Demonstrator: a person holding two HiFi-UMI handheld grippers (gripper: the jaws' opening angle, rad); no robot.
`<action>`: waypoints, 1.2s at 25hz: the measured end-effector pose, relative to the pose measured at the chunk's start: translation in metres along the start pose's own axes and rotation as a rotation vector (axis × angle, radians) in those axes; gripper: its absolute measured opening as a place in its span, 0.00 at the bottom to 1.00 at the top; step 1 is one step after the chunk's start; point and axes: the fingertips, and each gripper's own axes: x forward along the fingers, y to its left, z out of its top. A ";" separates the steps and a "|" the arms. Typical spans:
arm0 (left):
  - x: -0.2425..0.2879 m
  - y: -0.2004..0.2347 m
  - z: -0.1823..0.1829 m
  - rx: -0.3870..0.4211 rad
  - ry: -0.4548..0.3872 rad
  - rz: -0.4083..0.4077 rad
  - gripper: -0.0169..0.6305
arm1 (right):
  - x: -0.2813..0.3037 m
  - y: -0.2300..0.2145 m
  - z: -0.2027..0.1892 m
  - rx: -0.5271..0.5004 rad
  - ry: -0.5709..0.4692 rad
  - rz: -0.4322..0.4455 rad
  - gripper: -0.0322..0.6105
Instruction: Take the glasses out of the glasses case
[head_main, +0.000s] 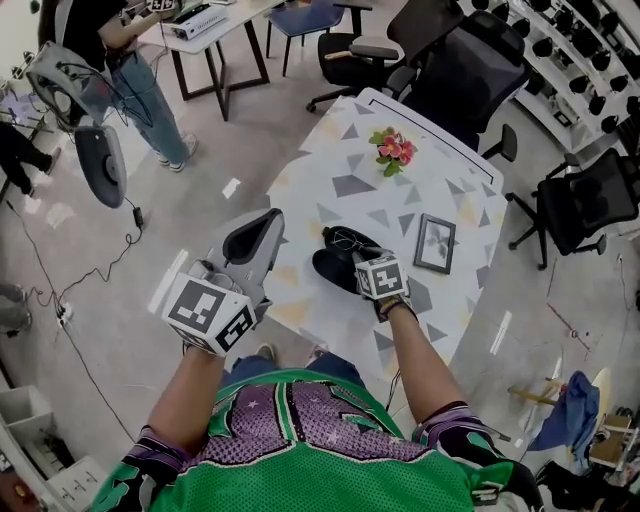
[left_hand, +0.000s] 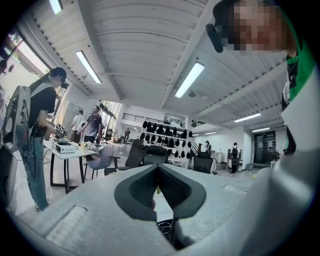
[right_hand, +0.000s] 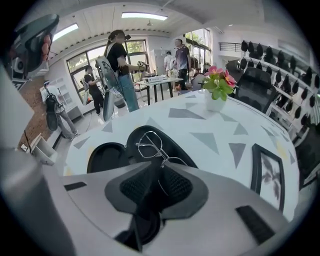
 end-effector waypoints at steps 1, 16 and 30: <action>-0.001 0.001 0.001 0.000 -0.002 0.001 0.05 | 0.001 0.000 0.000 -0.006 0.016 -0.005 0.17; -0.015 0.017 0.004 -0.018 -0.022 0.018 0.05 | 0.006 -0.005 0.002 -0.077 0.093 -0.116 0.10; -0.029 0.013 0.012 -0.010 -0.041 0.010 0.05 | -0.009 -0.002 0.006 -0.065 0.020 -0.122 0.06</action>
